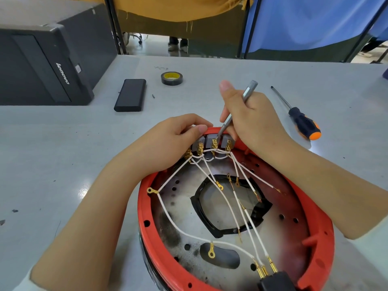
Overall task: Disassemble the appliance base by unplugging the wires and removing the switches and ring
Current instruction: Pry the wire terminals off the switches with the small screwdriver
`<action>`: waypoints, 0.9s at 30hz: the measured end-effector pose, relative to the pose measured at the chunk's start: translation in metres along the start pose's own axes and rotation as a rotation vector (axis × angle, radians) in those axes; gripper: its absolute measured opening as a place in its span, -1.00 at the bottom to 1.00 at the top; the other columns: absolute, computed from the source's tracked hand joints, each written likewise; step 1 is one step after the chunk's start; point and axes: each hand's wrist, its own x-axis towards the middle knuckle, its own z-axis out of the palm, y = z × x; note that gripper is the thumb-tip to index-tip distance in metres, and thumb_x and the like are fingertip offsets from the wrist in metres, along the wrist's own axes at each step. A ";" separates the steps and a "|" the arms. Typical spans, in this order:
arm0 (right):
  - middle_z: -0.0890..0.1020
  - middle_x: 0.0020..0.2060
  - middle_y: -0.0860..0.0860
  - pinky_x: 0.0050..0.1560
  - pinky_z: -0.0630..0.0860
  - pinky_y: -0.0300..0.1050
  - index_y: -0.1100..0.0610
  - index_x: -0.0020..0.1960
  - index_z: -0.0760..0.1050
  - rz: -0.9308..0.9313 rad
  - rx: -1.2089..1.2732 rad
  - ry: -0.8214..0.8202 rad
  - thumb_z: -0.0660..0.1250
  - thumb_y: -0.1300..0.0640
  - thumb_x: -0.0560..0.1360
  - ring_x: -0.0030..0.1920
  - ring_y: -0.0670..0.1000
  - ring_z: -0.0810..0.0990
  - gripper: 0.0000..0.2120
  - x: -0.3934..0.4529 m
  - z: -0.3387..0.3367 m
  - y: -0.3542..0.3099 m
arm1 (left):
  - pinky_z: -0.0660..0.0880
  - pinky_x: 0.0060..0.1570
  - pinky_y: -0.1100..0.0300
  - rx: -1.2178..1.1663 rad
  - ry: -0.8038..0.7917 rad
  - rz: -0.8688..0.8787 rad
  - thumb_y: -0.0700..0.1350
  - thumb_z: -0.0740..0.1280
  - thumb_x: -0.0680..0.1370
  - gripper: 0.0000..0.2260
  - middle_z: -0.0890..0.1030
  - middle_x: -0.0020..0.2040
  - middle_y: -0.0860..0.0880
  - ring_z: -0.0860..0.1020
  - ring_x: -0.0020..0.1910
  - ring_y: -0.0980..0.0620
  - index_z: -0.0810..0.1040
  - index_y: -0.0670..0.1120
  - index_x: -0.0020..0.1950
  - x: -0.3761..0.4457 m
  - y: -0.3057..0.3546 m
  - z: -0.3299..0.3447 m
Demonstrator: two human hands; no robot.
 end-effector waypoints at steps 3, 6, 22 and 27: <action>0.42 -0.68 -0.09 -0.50 0.33 -0.37 0.09 -0.42 0.42 0.015 0.000 0.013 0.07 -0.08 0.64 -0.62 -0.14 0.42 -0.48 0.000 0.000 0.002 | 0.35 -0.20 0.50 -0.015 -0.001 -0.010 0.09 0.12 0.62 -0.79 0.62 -0.07 0.12 0.51 -0.13 0.24 0.52 0.23 0.15 -0.001 0.001 0.000; 0.42 -0.67 -0.10 -0.50 0.31 -0.41 0.09 -0.42 0.42 -0.012 -0.012 0.017 0.07 -0.06 0.65 -0.61 -0.15 0.43 -0.49 -0.001 0.001 0.001 | 0.37 -0.17 0.48 -0.018 -0.006 -0.012 0.09 0.12 0.62 -0.79 0.63 -0.05 0.10 0.52 -0.12 0.22 0.52 0.23 0.16 -0.001 0.001 0.000; 0.46 -0.63 -0.15 -0.36 0.37 -0.22 0.05 -0.44 0.42 0.032 -0.167 -0.057 0.06 -0.09 0.64 -0.54 -0.16 0.45 -0.48 -0.002 0.004 -0.001 | 0.34 -0.20 0.55 -0.014 -0.008 -0.020 0.10 0.12 0.62 -0.80 0.62 -0.04 0.14 0.52 -0.08 0.28 0.51 0.26 0.13 -0.001 0.002 -0.001; 0.43 -0.67 -0.11 -0.52 0.30 -0.43 0.12 -0.41 0.44 0.072 -0.031 0.012 0.06 -0.07 0.65 -0.61 -0.18 0.44 -0.48 0.001 0.000 -0.001 | 0.33 -0.17 0.44 -0.011 -0.015 -0.021 0.10 0.11 0.62 -0.78 0.61 0.00 0.17 0.51 -0.04 0.29 0.50 0.25 0.17 -0.002 0.002 -0.001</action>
